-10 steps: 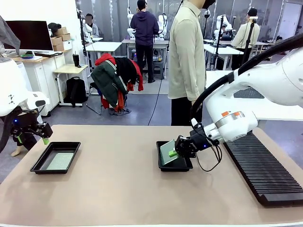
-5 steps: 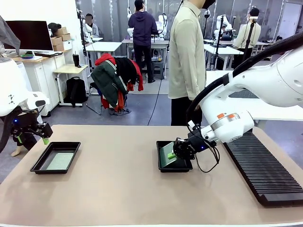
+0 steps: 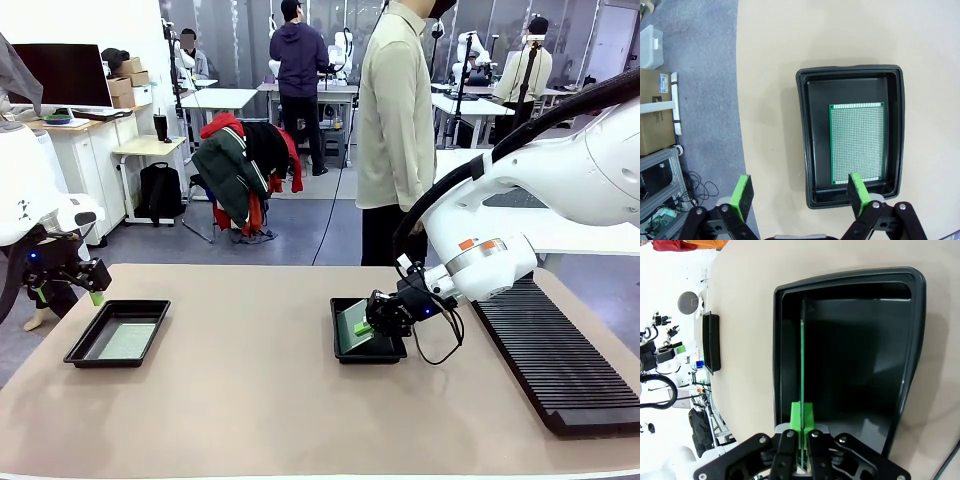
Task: Inspect and transfer BCBs to ESD trays.
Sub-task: Pick up the Blank PCB from the PCB Rack and place it in the right ESD tray.
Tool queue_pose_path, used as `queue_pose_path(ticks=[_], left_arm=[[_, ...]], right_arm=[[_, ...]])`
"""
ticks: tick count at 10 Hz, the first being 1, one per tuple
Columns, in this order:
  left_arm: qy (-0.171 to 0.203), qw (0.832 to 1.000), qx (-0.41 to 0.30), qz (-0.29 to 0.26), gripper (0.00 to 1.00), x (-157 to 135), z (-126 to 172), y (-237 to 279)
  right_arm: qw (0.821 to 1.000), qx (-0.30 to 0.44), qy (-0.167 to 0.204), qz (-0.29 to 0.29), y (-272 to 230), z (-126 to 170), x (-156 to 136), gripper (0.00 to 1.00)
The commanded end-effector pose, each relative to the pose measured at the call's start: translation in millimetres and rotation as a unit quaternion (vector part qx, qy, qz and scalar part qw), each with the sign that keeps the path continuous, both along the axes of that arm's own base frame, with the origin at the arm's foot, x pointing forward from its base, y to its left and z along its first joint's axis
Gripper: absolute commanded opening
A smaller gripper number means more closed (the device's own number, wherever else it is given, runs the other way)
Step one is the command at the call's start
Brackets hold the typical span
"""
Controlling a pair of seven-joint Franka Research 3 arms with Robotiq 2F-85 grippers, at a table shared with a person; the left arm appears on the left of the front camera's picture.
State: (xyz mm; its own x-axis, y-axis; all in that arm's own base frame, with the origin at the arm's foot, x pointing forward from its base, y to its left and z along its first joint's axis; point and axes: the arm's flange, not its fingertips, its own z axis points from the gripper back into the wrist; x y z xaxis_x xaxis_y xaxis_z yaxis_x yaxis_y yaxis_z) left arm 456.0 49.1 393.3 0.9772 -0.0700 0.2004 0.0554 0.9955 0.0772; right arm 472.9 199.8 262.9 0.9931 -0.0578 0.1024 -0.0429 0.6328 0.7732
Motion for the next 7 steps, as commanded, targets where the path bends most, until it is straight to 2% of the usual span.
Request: queue_pose_path(ticks=[1,4,7], left_arm=[[-0.004,1.0,0.0,0.001,1.0,1,-1,1],[-0.004,1.0,0.0,0.001,1.0,1,-1,1],[-0.004,1.0,0.0,0.001,1.0,1,-1,1]], right_arm=[[1.0,0.0,-0.003,0.003,0,-1,-1,0.03],[0.999,-0.031,0.008,-0.008,5,6,-1,0.03],[0.998,-0.062,0.01,-0.016,10,14,-1,0.19]])
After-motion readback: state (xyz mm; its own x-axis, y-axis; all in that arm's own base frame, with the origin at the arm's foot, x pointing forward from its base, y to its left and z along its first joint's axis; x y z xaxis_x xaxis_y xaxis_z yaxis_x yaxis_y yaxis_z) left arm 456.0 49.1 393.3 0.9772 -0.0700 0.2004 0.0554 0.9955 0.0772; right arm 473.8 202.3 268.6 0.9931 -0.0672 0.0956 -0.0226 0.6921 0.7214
